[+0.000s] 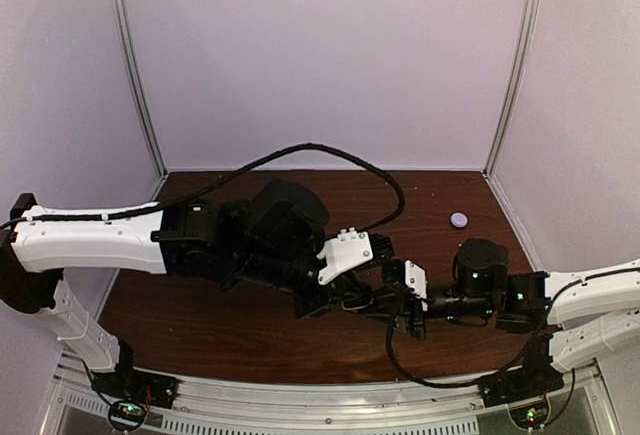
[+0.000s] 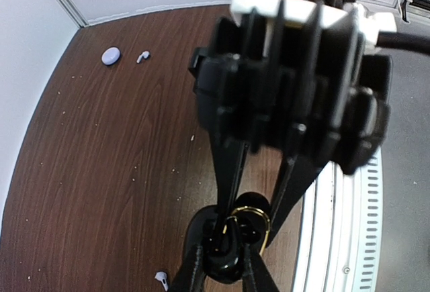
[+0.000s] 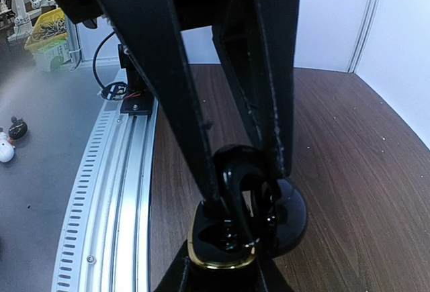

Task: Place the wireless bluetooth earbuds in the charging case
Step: Insert the right earbud into the right side groove of the charging case.

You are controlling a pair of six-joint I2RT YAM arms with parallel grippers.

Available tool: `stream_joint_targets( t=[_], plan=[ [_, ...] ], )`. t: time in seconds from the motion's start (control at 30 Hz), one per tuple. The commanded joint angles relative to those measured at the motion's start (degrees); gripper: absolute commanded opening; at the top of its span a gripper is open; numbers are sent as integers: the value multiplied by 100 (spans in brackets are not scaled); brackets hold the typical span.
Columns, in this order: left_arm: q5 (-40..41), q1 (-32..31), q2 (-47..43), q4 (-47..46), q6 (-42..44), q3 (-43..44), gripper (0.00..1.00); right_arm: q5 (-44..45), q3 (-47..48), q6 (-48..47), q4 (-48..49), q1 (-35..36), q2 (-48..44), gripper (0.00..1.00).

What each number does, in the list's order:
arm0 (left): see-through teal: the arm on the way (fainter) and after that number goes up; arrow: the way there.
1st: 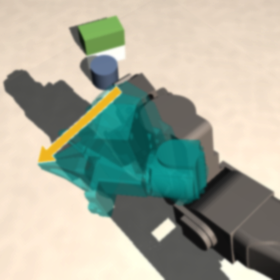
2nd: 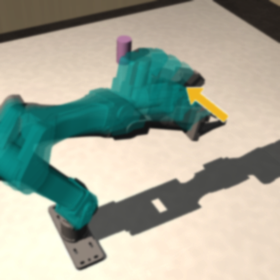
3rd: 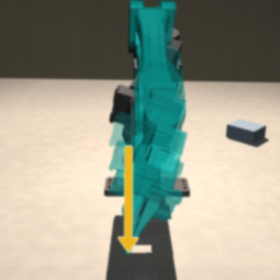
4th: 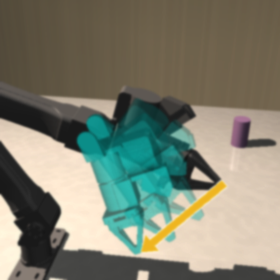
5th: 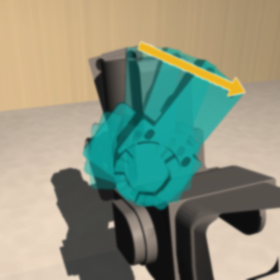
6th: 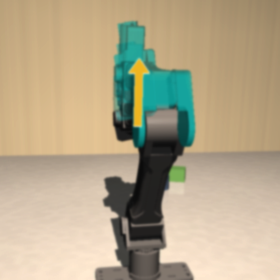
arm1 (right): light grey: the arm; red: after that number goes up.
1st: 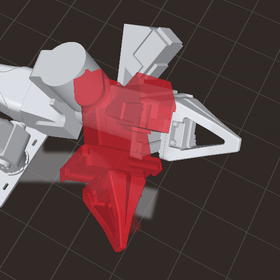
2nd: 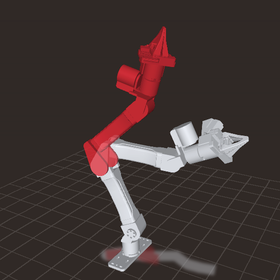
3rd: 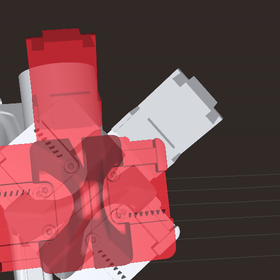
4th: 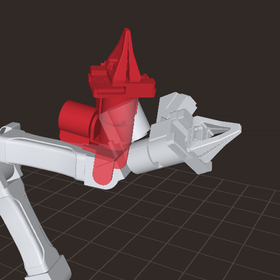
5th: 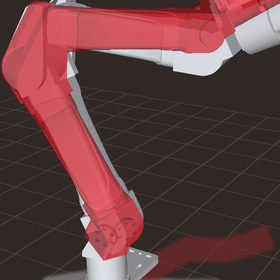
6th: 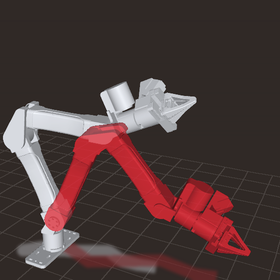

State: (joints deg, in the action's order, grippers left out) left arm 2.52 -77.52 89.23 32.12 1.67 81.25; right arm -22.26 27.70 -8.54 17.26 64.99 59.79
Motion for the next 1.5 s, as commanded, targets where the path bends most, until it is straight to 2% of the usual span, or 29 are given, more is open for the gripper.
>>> stream_joint_targets(
  t=[0.0,1.47],
  plan=[
    [-7,-96,133,138,70,145,0,-53,112,102,313,43,-140,0],
    [233,-253,383,352,59,756,0,-52,169,83,189,145,-117,0]
  ],
)
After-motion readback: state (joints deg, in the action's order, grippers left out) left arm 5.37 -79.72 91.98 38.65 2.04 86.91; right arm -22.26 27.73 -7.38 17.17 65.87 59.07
